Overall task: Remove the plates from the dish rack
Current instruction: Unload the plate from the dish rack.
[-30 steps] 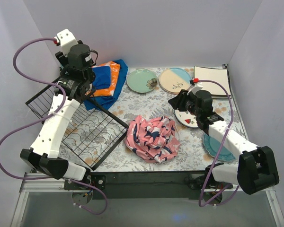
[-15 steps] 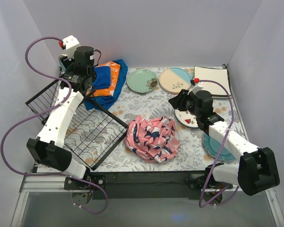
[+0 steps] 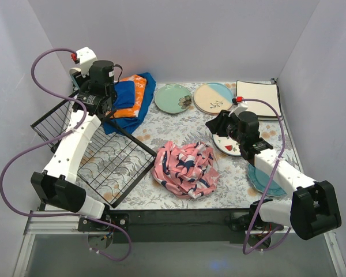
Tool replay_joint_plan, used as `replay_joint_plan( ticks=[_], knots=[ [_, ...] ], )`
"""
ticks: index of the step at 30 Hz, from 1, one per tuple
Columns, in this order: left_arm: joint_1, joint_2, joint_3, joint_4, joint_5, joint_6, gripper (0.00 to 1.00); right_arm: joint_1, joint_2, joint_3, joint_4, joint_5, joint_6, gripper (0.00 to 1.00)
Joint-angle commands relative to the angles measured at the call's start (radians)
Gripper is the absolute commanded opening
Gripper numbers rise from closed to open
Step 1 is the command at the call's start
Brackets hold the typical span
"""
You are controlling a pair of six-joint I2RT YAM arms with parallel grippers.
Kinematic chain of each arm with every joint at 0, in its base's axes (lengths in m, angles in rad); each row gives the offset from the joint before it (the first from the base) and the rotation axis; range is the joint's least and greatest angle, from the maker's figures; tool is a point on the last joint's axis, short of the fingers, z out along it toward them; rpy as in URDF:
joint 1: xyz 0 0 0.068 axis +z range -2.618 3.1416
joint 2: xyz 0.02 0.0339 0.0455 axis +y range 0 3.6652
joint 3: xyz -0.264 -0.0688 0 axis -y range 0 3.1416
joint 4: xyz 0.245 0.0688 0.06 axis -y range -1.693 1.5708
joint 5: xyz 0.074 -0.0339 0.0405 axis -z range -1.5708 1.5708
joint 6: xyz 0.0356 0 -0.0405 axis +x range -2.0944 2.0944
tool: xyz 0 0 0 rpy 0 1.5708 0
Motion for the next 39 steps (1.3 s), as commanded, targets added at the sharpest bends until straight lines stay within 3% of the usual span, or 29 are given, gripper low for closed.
replay_joint_plan(
  ticks=[1, 12, 15, 27, 33, 37, 39],
  knots=[
    [0.005, -0.060, 0.029, 0.016, -0.020, 0.050, 0.45, 0.006, -0.008, 0.002, 0.047, 0.017, -0.011, 0.45],
    [0.005, -0.053, -0.003, 0.033, -0.017, 0.041, 0.40, 0.006, 0.005, 0.012, 0.047, 0.000, -0.008, 0.46],
    [0.005, -0.040, -0.009, 0.018, -0.029, 0.021, 0.33, 0.007, 0.004, 0.012, 0.047, 0.004, -0.008, 0.46],
    [0.005, -0.026, -0.032, 0.032, -0.013, 0.007, 0.31, 0.009, -0.015, 0.008, 0.047, 0.006, -0.007, 0.46],
    [0.004, -0.017, -0.023, 0.033, 0.000, 0.015, 0.18, 0.007, -0.019, 0.005, 0.049, 0.011, -0.007, 0.46],
    [0.005, -0.010, -0.005, 0.032, 0.007, 0.015, 0.01, 0.009, -0.018, 0.003, 0.049, 0.014, -0.008, 0.46],
    [0.005, -0.012, 0.003, 0.033, 0.013, 0.015, 0.00, 0.009, -0.015, 0.003, 0.047, 0.018, -0.007, 0.46]
  ],
)
